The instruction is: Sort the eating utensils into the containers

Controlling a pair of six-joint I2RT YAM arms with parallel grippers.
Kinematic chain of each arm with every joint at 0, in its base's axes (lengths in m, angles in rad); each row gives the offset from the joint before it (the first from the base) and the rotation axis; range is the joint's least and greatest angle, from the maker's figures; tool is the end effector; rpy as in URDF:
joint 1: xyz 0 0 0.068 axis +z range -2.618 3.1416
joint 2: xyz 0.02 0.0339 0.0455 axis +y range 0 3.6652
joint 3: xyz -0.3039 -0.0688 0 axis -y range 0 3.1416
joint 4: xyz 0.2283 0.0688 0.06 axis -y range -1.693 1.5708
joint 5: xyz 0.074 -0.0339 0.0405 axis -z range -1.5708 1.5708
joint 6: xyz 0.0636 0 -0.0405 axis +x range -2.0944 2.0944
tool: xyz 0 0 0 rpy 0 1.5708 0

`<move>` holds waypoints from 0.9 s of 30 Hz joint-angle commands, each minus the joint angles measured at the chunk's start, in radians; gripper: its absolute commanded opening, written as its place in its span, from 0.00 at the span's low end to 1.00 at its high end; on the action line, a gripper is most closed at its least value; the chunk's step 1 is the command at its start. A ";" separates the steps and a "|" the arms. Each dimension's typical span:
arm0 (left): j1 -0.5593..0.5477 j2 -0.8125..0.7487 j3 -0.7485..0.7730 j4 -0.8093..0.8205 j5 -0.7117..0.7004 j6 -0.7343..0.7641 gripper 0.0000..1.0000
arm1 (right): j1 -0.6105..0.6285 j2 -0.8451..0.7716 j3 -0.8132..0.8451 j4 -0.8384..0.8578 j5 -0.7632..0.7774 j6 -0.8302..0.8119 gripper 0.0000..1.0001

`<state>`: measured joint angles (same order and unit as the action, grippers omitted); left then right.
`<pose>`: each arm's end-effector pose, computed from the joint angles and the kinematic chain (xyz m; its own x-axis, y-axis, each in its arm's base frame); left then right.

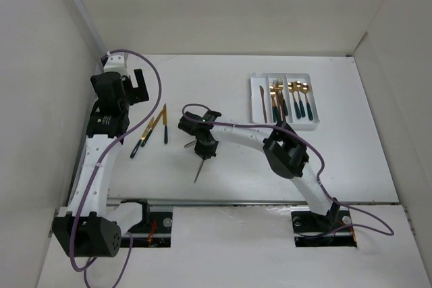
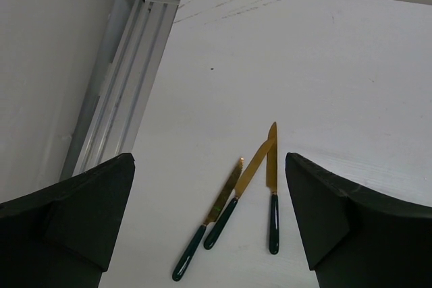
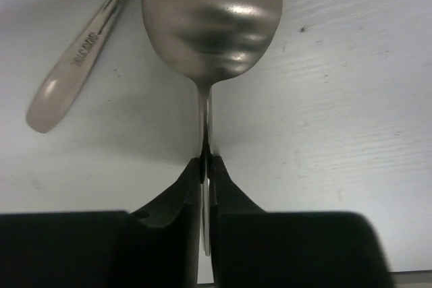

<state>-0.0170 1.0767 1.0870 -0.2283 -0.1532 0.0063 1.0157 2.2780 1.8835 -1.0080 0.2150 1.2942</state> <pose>0.2373 0.0057 0.4138 -0.2171 0.0099 -0.9761 -0.1308 0.9906 0.0392 0.2614 0.3957 0.1780 -0.9225 0.2957 -0.2481 0.2782 0.9549 0.1037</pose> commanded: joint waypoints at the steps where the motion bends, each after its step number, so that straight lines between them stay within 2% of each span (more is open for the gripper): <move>1: -0.017 -0.032 0.033 0.037 -0.051 0.020 0.93 | 0.006 0.058 -0.047 -0.152 0.079 -0.024 0.07; 2: -0.017 -0.032 0.033 0.037 -0.061 0.020 0.93 | 0.006 0.058 -0.060 -0.152 0.080 -0.033 0.00; 5: -0.017 -0.032 0.033 0.037 -0.072 0.029 0.94 | 0.006 0.022 -0.139 -0.140 0.141 -0.064 0.00; 10: -0.017 -0.032 0.033 0.037 -0.072 0.029 0.94 | 0.006 -0.154 -0.380 0.104 0.188 -0.283 0.00; 14: -0.017 -0.032 0.033 0.037 -0.072 0.029 0.94 | 0.006 -0.297 -0.597 0.334 0.104 -0.461 0.00; 20: -0.017 -0.032 0.014 0.027 -0.063 0.029 0.94 | 0.006 -0.417 -0.696 0.537 -0.058 -0.624 0.00; 27: -0.017 -0.012 0.014 0.027 -0.054 0.029 0.94 | 0.006 -0.500 -0.684 0.526 0.009 -0.683 0.00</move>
<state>-0.0311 1.0767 1.0870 -0.2287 -0.2108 0.0284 1.0195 1.8400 1.1893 -0.5228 0.2070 0.6861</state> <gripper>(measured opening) 0.935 0.039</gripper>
